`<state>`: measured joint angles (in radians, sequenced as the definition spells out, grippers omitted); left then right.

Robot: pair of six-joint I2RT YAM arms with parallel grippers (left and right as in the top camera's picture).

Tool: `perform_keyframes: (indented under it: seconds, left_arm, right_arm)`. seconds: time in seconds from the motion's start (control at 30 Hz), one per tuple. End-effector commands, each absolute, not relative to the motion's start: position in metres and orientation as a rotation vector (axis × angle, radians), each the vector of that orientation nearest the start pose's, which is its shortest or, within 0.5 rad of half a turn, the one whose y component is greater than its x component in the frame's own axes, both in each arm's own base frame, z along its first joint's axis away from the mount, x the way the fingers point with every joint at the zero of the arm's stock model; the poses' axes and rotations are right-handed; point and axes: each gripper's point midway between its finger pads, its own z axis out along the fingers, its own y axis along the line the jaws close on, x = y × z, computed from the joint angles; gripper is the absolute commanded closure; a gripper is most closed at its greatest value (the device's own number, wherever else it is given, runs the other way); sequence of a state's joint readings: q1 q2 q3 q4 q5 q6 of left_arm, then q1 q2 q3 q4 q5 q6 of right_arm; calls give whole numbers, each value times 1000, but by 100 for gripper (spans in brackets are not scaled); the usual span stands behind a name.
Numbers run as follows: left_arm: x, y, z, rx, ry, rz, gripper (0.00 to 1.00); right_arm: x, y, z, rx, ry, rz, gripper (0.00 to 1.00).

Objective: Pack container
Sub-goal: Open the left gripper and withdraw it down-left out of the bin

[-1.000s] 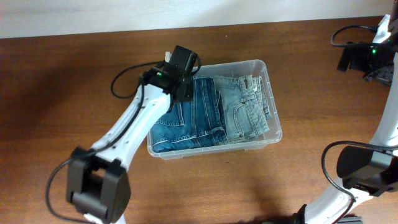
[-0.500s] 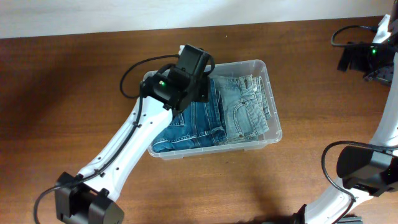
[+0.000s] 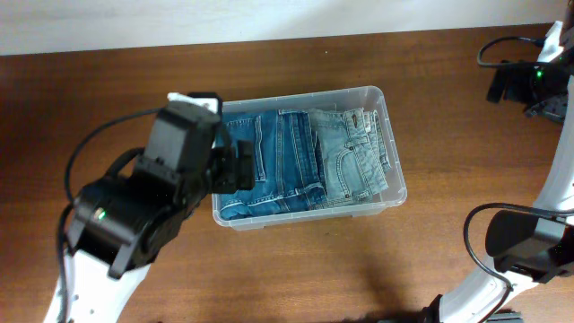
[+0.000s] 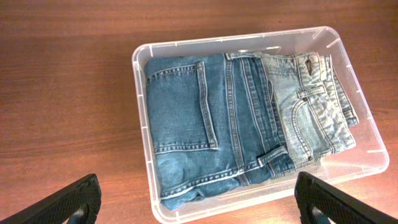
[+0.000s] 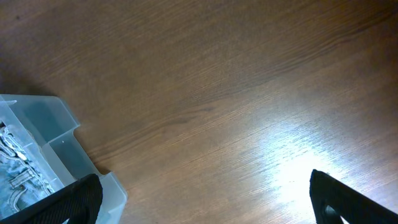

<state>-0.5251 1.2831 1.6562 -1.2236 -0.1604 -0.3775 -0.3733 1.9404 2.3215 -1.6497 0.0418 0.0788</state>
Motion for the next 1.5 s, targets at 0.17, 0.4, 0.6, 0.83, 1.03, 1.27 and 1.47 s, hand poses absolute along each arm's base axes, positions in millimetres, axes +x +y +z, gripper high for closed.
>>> perform_keyframes:
  seconds: [0.17, 0.4, 0.6, 0.83, 1.03, 1.27, 1.47]
  left_arm:
    - [279, -128, 328, 108, 2428, -196, 0]
    - [279, -127, 327, 109, 2431, -194, 1]
    - [279, -125, 327, 103, 2432, -178, 1]
    - [258, -107, 333, 82, 2392, -171, 1]
    - [221, -82, 310, 63, 2384, -171, 1]
    - [206, -58, 264, -33, 2301, -190, 1]
    - [214, -45, 224, -130, 2182, -217, 1]
  right_arm:
    - [362, -152, 276, 653, 2760, -141, 2]
    - [362, -152, 276, 653, 2760, -141, 1]
    - [362, -152, 276, 653, 2760, -141, 1]
    - [362, -152, 276, 653, 2760, -141, 2]
    - [362, -152, 276, 653, 2760, -141, 2]
    - [362, -152, 276, 653, 2760, -141, 2]
    - [362, -152, 276, 653, 2760, -141, 1]
